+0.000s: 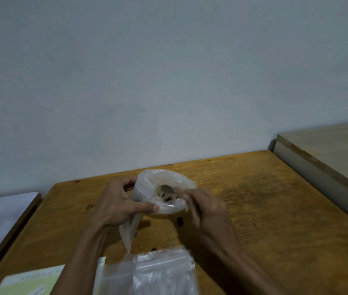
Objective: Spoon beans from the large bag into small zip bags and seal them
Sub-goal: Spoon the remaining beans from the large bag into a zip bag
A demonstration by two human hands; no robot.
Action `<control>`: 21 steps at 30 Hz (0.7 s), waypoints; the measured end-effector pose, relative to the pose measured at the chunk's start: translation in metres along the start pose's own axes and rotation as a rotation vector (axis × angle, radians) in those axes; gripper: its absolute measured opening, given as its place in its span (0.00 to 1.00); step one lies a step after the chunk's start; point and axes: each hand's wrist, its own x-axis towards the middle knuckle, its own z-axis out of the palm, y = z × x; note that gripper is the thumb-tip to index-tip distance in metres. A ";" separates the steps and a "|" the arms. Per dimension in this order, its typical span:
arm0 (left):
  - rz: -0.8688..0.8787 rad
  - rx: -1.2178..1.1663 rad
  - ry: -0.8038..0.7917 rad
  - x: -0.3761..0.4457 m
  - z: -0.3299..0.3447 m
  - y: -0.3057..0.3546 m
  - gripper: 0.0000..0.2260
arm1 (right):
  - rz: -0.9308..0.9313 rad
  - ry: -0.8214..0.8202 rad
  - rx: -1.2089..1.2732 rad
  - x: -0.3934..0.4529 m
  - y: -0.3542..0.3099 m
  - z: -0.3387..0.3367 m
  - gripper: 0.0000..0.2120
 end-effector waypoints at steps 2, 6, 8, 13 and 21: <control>0.007 0.022 0.004 0.001 0.002 -0.001 0.35 | 0.015 0.111 0.002 0.005 0.006 -0.003 0.10; 0.036 0.087 0.015 0.000 0.007 -0.003 0.43 | -0.042 0.111 -0.103 0.004 0.010 -0.005 0.12; 0.049 0.125 0.028 -0.001 0.010 -0.005 0.46 | -0.091 0.121 -0.153 -0.001 0.010 -0.004 0.14; 0.090 0.195 0.080 -0.002 0.017 -0.005 0.48 | 0.006 0.169 -0.146 -0.003 0.012 0.007 0.11; 0.232 0.161 0.108 0.000 0.020 0.011 0.46 | 0.641 0.318 0.193 0.006 0.004 0.018 0.13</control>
